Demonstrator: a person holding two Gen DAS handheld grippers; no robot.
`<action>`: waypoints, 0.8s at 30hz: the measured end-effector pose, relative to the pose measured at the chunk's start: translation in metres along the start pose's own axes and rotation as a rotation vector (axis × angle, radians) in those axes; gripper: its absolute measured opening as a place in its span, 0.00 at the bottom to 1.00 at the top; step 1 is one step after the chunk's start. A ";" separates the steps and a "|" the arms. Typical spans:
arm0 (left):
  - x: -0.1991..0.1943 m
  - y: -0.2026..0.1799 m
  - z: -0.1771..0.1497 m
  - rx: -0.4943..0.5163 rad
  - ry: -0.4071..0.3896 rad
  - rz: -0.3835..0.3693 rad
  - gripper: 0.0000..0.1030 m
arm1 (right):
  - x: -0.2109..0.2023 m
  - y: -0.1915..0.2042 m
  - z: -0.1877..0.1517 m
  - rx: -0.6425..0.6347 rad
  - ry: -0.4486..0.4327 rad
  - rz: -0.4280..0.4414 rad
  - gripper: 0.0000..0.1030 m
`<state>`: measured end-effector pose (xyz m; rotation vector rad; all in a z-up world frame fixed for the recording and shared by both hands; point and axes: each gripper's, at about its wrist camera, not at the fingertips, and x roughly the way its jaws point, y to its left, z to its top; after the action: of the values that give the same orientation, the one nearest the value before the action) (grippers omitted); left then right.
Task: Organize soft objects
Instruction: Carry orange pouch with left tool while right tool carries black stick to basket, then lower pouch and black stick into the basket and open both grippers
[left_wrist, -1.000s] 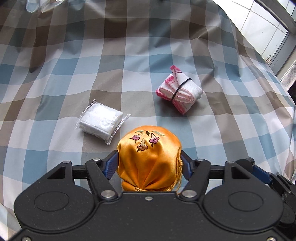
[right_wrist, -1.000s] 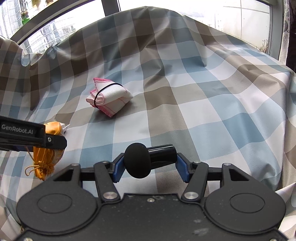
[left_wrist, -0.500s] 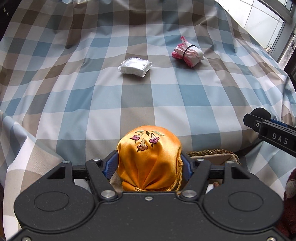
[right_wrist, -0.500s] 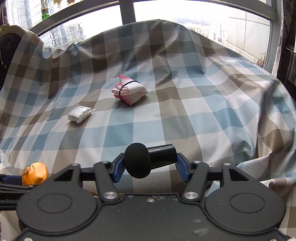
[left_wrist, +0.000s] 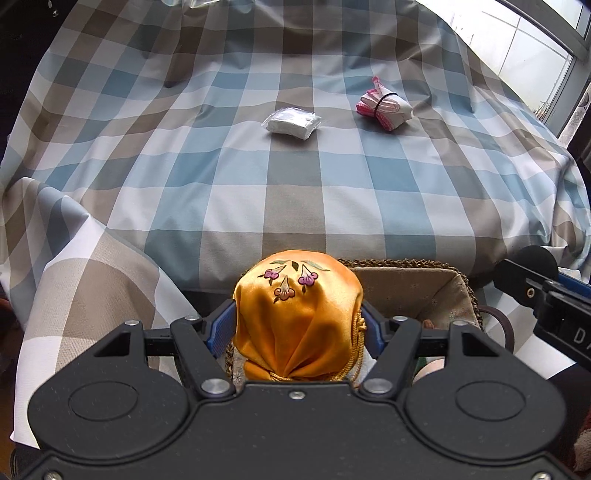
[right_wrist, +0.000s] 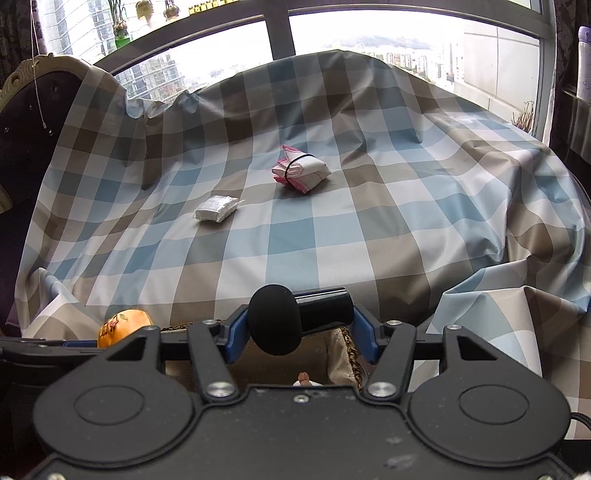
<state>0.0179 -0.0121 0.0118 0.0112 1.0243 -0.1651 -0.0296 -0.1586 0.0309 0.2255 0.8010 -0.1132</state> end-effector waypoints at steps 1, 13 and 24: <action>-0.002 0.000 -0.002 -0.003 -0.001 0.004 0.62 | -0.003 0.002 -0.002 -0.004 -0.004 0.001 0.56; 0.002 0.002 -0.011 -0.024 0.035 0.040 0.62 | -0.009 0.009 -0.015 -0.017 0.036 0.015 0.57; 0.006 0.001 -0.011 -0.021 0.055 0.051 0.62 | -0.005 0.006 -0.013 -0.012 0.049 0.021 0.57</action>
<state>0.0118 -0.0111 0.0011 0.0233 1.0799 -0.1076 -0.0406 -0.1495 0.0268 0.2262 0.8475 -0.0835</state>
